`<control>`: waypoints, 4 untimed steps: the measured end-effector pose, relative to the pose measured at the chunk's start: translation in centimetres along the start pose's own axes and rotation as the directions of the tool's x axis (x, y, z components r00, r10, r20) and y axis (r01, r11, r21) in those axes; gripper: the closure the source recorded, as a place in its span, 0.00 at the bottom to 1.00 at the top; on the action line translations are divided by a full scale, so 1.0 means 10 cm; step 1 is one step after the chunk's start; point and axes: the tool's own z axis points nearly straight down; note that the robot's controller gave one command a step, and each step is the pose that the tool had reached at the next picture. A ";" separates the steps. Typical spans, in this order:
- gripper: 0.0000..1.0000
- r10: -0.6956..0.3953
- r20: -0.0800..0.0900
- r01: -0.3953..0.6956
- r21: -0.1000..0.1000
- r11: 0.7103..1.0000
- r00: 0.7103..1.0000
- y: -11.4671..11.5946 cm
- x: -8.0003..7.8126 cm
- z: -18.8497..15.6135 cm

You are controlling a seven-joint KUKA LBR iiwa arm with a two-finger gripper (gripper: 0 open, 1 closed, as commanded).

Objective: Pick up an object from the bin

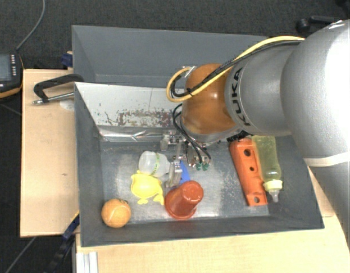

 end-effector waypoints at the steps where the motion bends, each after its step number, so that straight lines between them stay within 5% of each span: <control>1: 1.00 0.000 0.000 0.000 0.000 1.000 1.000 0.00 0.00 0.00; 2: 1.00 0.000 0.000 0.000 0.000 1.000 1.000 0.00 0.00 0.00; 4: 1.00 -0.015 0.012 0.015 -0.003 1.000 1.000 0.11 -0.13 -0.82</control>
Offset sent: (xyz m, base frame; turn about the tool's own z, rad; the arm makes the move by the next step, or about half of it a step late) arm 0.0000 0.0000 0.0000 0.0000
